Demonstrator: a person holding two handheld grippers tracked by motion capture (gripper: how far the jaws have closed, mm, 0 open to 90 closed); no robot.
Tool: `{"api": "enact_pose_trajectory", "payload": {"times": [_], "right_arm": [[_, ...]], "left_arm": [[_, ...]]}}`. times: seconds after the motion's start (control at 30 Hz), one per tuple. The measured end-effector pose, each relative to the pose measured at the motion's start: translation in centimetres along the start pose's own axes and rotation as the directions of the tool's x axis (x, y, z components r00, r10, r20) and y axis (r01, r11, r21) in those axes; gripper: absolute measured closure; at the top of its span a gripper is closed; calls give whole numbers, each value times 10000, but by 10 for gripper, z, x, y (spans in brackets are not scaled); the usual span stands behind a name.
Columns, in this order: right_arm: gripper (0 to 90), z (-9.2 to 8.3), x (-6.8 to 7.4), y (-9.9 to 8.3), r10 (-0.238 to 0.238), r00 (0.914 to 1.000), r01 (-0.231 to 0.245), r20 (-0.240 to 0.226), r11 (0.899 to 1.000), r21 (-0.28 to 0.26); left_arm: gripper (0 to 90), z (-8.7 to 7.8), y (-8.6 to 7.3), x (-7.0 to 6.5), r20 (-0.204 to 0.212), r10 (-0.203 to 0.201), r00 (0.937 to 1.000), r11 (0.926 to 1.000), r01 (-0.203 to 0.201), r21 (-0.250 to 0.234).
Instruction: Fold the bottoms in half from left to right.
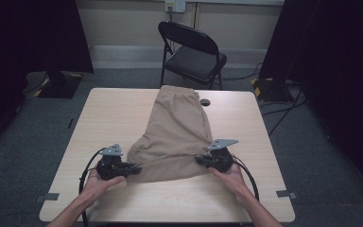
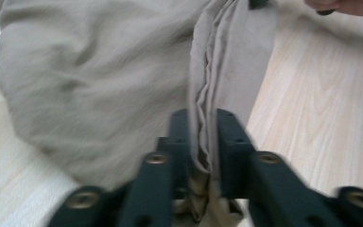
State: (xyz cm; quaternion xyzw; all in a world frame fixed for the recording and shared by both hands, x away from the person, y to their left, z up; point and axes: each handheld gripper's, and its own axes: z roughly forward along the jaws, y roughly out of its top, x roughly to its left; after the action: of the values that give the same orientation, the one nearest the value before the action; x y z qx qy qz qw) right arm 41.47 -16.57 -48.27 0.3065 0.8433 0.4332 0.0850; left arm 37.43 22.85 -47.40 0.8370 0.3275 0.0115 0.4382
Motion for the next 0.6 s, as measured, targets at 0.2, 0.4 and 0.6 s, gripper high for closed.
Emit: {"api": "enact_pose_trajectory", "payload": {"times": [0.2,0.4,0.6], "right_arm": [[862,3,0,-1,155,9998,-156,119,9998,92],[861,2,-2,-1,310,9993,-311,198,9995,64],[861,1,-5,-2,430,9988,-433,246,9990,117]], "left_arm": [[535,0,-5,-7,-25,-127,9999,9995,127,291],[552,-1,-5,-10,-157,93,9998,9996,-89,251],[415,-2,-5,-17,-220,274,9994,9993,-269,251]]}}
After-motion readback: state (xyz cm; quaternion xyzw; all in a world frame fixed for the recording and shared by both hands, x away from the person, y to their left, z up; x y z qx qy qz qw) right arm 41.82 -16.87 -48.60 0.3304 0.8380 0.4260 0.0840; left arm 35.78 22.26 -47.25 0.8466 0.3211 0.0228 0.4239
